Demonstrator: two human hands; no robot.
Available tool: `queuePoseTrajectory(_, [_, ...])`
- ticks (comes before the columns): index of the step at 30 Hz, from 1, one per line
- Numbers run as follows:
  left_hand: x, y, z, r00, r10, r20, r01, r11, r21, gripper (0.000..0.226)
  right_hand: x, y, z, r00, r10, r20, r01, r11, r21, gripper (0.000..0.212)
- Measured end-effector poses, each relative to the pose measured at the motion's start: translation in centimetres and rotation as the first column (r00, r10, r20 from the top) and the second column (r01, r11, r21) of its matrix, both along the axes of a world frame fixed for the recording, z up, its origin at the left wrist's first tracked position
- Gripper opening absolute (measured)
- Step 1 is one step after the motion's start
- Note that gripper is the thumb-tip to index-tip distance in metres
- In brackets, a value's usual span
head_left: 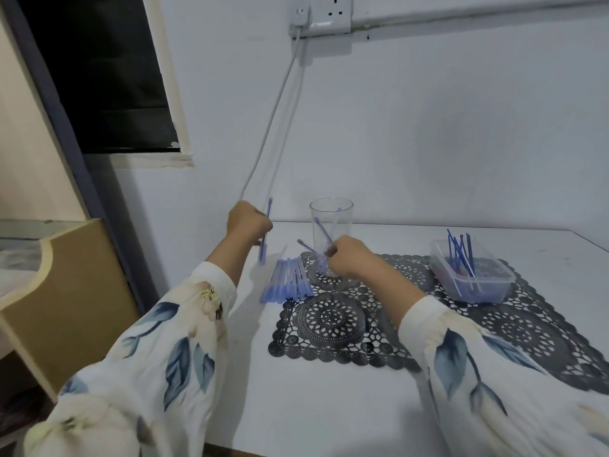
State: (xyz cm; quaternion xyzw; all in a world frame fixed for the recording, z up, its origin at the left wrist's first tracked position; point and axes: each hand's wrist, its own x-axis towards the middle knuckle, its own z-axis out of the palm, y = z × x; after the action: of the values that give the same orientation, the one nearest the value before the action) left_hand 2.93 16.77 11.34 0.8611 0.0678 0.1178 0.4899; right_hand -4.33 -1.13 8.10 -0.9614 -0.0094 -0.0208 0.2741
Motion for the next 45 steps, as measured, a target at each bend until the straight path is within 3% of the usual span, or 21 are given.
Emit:
queuePoseTrajectory(6, [-1.0,-3.8,4.9,0.957,-0.088,0.276,0.174,0.937,-0.304,0.012,1.0,-1.5,4.6,0.975,-0.071,0.208,-0.016,0.92,0.391,0.019])
queuePoseTrajectory(8, [-1.1,-5.1,5.7,0.934,-0.104,0.342,0.221,0.92,-0.324,0.015,1.7,-1.8,5.7,0.948,-0.141,0.284,-0.038,0.838,0.544,0.02])
queuePoseTrajectory(11, [-0.6,-6.8,6.2,0.907,-0.088,0.412,0.236,0.916,-0.323,0.016,3.1,-2.1,6.9,0.897,-0.216,0.385,-0.085,0.772,0.63,0.02])
queuePoseTrajectory(15, [0.4,-8.2,6.2,0.895,-0.096,0.435,0.229,0.937,-0.264,0.016,4.9,-2.3,7.2,0.866,-0.243,0.437,-0.113,0.757,0.644,0.021])
queuePoseTrajectory(20, [1.6,-8.7,4.7,0.941,-0.174,0.29,0.173,0.984,0.032,0.014,6.5,-2.7,6.1,0.886,-0.192,0.422,-0.092,0.82,0.565,0.017])
queuePoseTrajectory(23, [1.8,-8.4,3.8,0.953,-0.214,0.214,0.19,0.974,0.128,0.026,6.7,-2.8,5.3,0.91,-0.151,0.385,-0.096,0.829,0.552,0.025])
queuePoseTrajectory(28, [2.1,-7.9,3.0,0.957,-0.238,0.163,0.217,0.966,0.139,0.026,6.9,-3.0,5.0,0.909,-0.097,0.405,-0.152,0.829,0.539,0.026])
queuePoseTrajectory(35, [1.8,-7.4,2.9,0.939,-0.247,0.239,0.24,0.969,0.058,0.021,7.5,-3.1,4.5,0.892,-0.096,0.441,-0.152,0.857,0.493,0.031])
queuePoseTrajectory(37, [1.7,-6.8,2.9,0.939,-0.214,0.268,0.215,0.976,0.024,0.016,7.1,-2.7,4.3,0.845,-0.149,0.513,-0.156,0.849,0.504,0.032])
queuePoseTrajectory(40, [1.5,-5.5,2.3,0.955,-0.173,0.243,0.181,0.983,-0.013,0.012,5.5,-1.8,3.3,0.648,-0.261,0.716,-0.179,0.861,0.476,0.037])
queuePoseTrajectory(43, [1.9,-3.7,0.6,0.984,-0.134,0.118,0.131,0.991,0.032,0.011,3.8,-0.8,1.6,0.464,-0.304,0.832,-0.148,0.9,0.411,0.043])
queuePoseTrajectory(45, [2.1,-2.4,-0.9,0.996,-0.086,0.006,0.085,0.994,0.073,0.005,3.1,-0.2,0.3,0.436,-0.292,0.851,-0.148,0.91,0.388,0.041])
